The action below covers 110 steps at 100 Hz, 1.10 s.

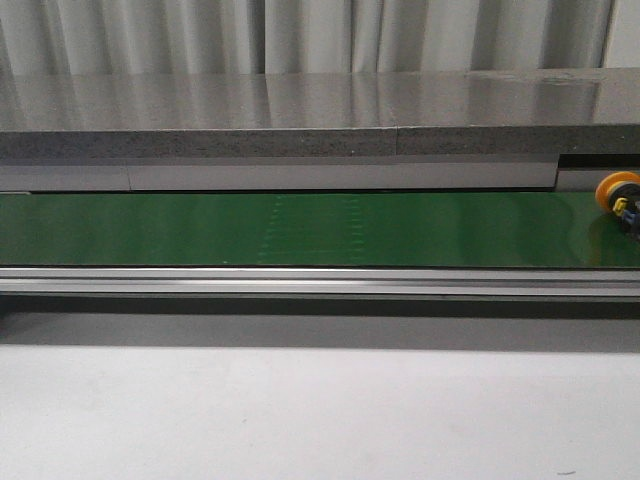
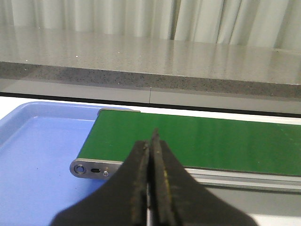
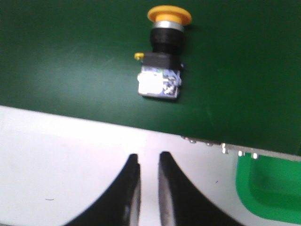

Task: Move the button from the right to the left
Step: 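Place the button on the conveyor belt end near the right arm, then withdraw the right gripper while the belt carries the button toward the left arm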

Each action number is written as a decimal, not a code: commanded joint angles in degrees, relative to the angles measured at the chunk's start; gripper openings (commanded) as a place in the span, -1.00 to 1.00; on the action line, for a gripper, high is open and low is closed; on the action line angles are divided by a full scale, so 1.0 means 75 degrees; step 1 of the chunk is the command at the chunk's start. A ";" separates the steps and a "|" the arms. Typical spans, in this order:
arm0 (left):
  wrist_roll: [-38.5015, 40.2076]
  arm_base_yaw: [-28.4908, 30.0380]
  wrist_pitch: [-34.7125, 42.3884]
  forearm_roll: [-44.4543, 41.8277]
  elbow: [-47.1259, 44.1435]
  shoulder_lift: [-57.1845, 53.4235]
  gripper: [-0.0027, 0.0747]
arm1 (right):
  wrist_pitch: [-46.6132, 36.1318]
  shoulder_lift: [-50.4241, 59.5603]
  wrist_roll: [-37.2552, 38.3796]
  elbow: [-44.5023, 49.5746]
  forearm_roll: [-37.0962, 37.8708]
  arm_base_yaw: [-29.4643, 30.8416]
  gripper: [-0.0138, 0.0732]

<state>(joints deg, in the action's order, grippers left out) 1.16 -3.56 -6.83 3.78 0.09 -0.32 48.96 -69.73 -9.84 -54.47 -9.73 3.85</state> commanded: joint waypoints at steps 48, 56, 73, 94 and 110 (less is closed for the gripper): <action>0.0048 -0.0055 0.0629 -0.0009 -0.0350 -0.0214 -0.98 | -0.2330 0.3965 0.0450 0.2689 0.1107 0.0003 -0.84; 0.0048 -0.0055 0.0629 -0.0009 -0.0350 -0.0214 -0.98 | -0.2695 0.4494 0.0450 0.2995 0.1107 0.0003 -0.84; 0.0048 -0.0055 0.0629 -0.0009 -0.0350 -0.0214 -0.98 | -0.3403 0.5563 0.0450 0.3591 0.1107 0.0003 -0.84; 0.0048 -0.0055 0.0629 -0.0009 -0.0350 -0.0214 -0.98 | -0.4625 0.6571 0.0450 0.4382 0.1100 0.0003 -0.84; 0.0048 -0.0055 0.0629 -0.0009 -0.0350 -0.0214 -0.98 | -0.5425 0.7122 0.0450 0.4953 0.1092 0.0003 -0.84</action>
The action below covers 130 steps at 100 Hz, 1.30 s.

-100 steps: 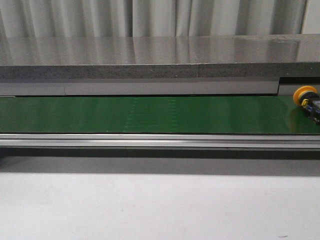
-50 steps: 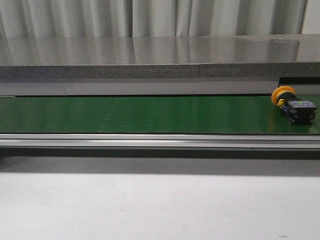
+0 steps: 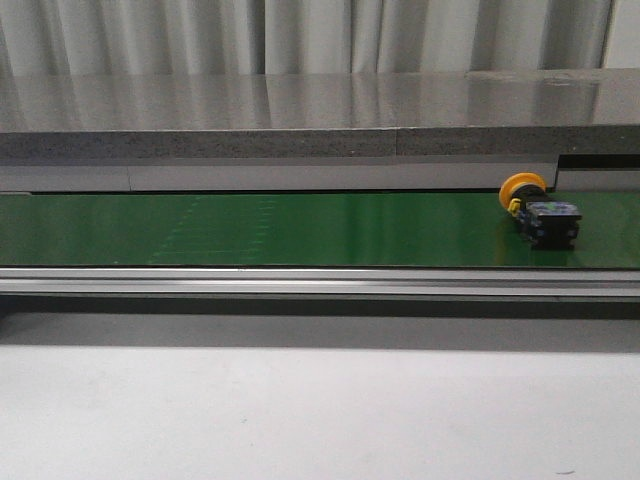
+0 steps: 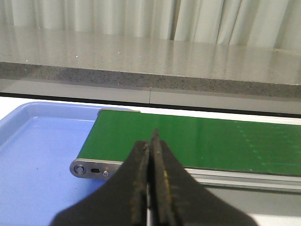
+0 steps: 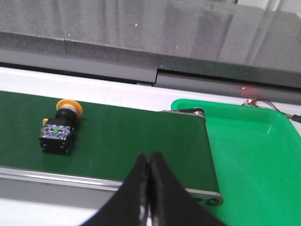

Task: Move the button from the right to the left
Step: 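Withdraw the right gripper while the belt carries the button toward the left arm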

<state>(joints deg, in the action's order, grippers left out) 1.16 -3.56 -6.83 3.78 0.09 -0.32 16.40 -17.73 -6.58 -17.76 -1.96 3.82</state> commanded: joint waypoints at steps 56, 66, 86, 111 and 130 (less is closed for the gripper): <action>0.0048 -0.0055 0.0629 -0.0009 -0.0350 -0.0214 -0.98 | -0.1699 0.0575 0.0015 0.0675 0.0057 0.0007 -0.84; 0.0048 -0.0055 0.0629 -0.0009 -0.0350 -0.0214 -0.98 | -0.1699 0.0575 0.0015 0.0675 0.0057 0.0007 -0.84; -0.0093 -0.0055 0.0629 -0.0244 -0.0350 -0.0214 -0.98 | -0.1699 0.0575 0.0015 0.0675 0.0057 0.0007 -0.84; -0.0093 -0.0055 0.0629 -0.0244 -0.0350 -0.0214 -0.98 | -0.1699 0.0575 0.0015 0.0675 0.0057 0.0007 -0.84; -0.0093 -0.0055 0.0717 -0.0244 -0.0350 -0.0214 -0.98 | -0.1699 0.0575 0.0015 0.0675 0.0057 0.0007 -0.84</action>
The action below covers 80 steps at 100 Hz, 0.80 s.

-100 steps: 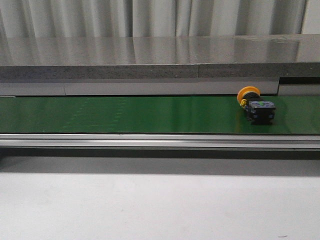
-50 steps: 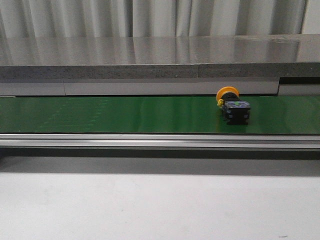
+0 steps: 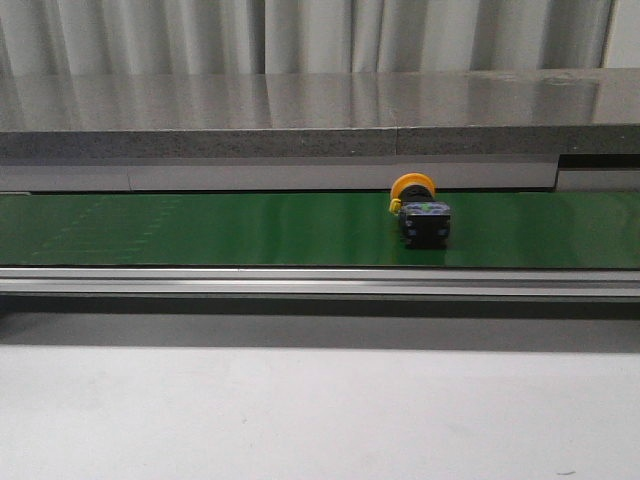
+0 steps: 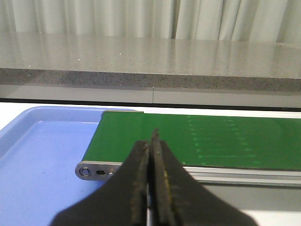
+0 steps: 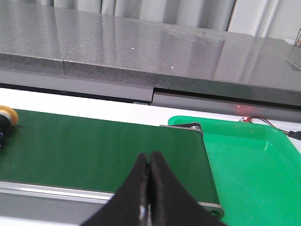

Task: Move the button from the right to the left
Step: 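Withdraw the right gripper while the belt carries the button toward the left arm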

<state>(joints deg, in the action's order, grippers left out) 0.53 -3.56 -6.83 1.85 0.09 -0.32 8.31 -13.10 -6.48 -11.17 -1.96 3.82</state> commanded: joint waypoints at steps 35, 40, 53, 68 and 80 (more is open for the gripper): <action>-0.0008 -0.0055 0.0368 0.0013 0.0604 0.0392 -0.98 | -0.0621 -0.0043 0.0002 -0.0203 0.0057 0.0007 -0.84; -0.0008 -0.0055 0.0164 0.0027 0.0918 0.0655 -0.98 | -0.0621 -0.0043 0.0002 -0.0203 0.0057 0.0007 -0.84; -0.0008 -0.0055 -0.0019 0.0165 0.1682 0.1482 -0.98 | -0.0621 -0.0043 0.0002 -0.0203 0.0057 0.0007 -0.84; -0.0008 -0.0055 -0.0153 0.0165 0.2530 0.2499 -0.98 | -0.0621 -0.0043 0.0002 -0.0203 0.0057 0.0007 -0.84; -0.0008 -0.0055 -0.0383 0.0165 0.3191 0.3395 -0.98 | -0.0621 -0.0043 0.0002 -0.0203 0.0057 0.0007 -0.84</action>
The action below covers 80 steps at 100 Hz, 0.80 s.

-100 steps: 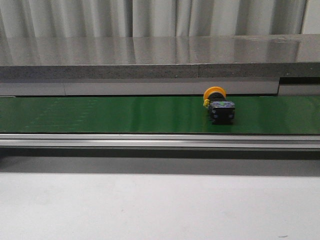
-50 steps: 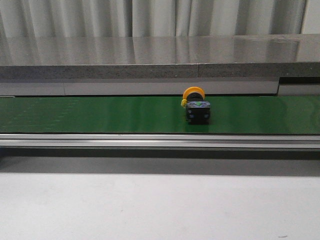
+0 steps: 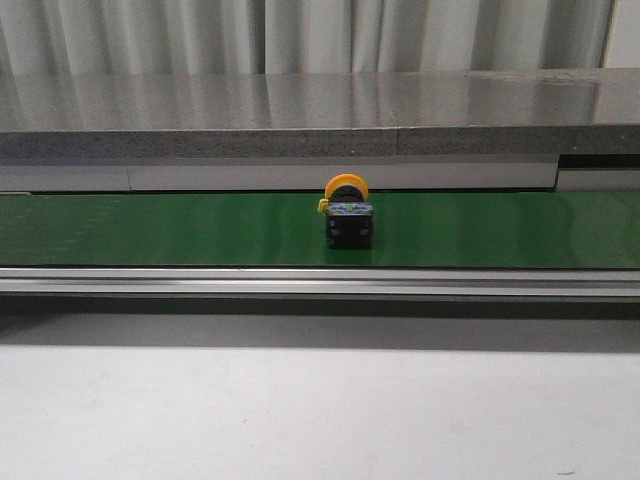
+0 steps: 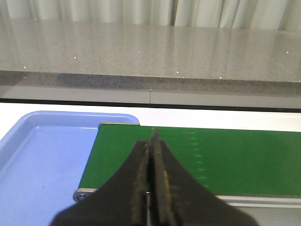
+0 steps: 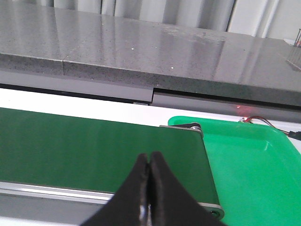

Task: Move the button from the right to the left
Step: 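Withdraw the right gripper while the belt carries the button toward the left arm, then lower the left gripper over the button and close on it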

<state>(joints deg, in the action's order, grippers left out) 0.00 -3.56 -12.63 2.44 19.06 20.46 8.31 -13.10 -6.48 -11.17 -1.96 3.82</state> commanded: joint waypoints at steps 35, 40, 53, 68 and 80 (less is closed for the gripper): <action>0.0062 -0.0055 0.0233 0.0086 0.2400 0.3219 -0.28 | -0.0621 -0.0043 0.0002 -0.0203 0.0057 0.0007 -0.84; 0.0000 -0.0055 0.0096 0.0072 0.2642 0.3542 -0.05 | -0.0621 -0.0043 0.0002 -0.0203 0.0057 0.0007 -0.84; 0.0000 -0.0107 -0.0038 0.0072 0.3227 0.4372 0.44 | -0.0621 -0.0043 0.0002 -0.0203 0.0057 0.0007 -0.84; -0.0041 -0.0576 -0.0651 0.0072 0.3994 0.5315 0.48 | -0.0621 -0.0043 0.0002 -0.0203 0.0057 0.0007 -0.84; -0.0041 -0.1245 -0.1384 0.0072 0.4681 0.6124 0.48 | -0.0621 -0.0043 0.0002 -0.0203 0.0057 0.0007 -0.84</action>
<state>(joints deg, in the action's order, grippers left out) -0.31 -9.65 -22.63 2.44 49.19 63.61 8.31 -13.10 -6.48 -11.17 -1.96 3.82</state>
